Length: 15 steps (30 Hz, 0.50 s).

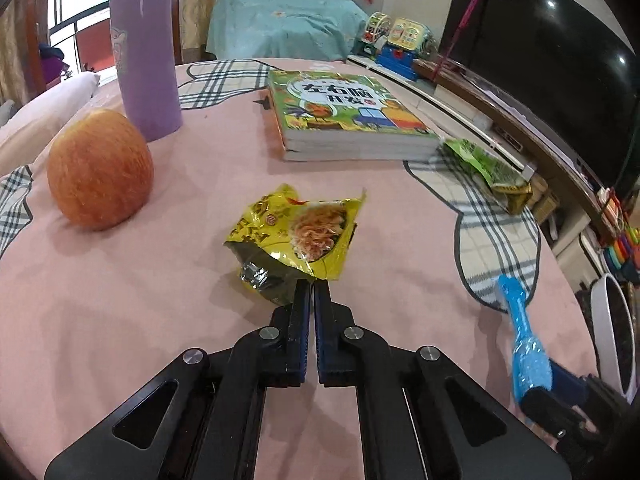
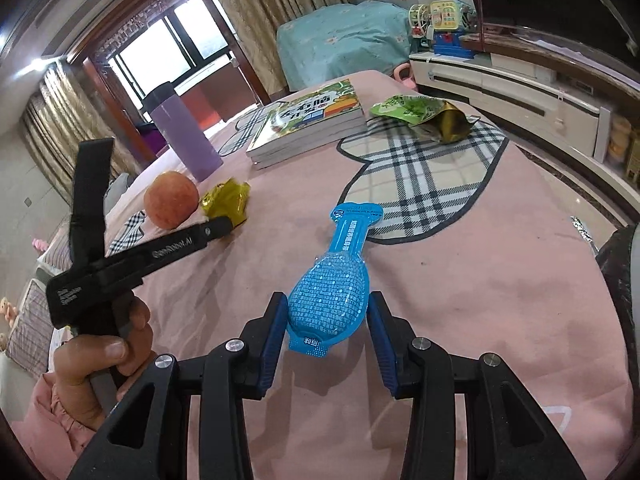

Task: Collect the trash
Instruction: 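Carry the blue toy and yellow wrapper over the bin opening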

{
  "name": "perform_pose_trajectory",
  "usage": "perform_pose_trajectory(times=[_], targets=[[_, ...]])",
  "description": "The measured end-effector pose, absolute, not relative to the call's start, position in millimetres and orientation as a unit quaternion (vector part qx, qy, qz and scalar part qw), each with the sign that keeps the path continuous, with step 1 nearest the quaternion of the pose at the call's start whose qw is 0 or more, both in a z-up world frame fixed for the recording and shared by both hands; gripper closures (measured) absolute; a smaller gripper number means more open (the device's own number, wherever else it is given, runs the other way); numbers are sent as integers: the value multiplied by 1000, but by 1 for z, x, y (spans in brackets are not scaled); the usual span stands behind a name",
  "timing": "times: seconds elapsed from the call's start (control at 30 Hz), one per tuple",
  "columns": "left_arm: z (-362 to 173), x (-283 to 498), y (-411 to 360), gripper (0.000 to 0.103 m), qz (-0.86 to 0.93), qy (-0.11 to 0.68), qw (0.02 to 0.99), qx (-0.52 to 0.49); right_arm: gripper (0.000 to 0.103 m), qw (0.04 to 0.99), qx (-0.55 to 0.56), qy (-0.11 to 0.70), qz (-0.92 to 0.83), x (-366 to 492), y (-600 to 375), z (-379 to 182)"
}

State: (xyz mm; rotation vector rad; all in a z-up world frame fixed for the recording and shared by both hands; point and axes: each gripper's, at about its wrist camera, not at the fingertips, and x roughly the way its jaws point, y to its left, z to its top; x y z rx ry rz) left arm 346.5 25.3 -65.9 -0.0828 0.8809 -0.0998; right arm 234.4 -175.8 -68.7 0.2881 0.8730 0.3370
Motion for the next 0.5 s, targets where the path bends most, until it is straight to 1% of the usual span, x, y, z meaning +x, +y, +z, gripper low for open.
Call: perform_pose_trajectory(times=[0.5], targets=[[-51,264,1,102,-106,433,893,-65,62,891,148,398,161,216,-193,-58]])
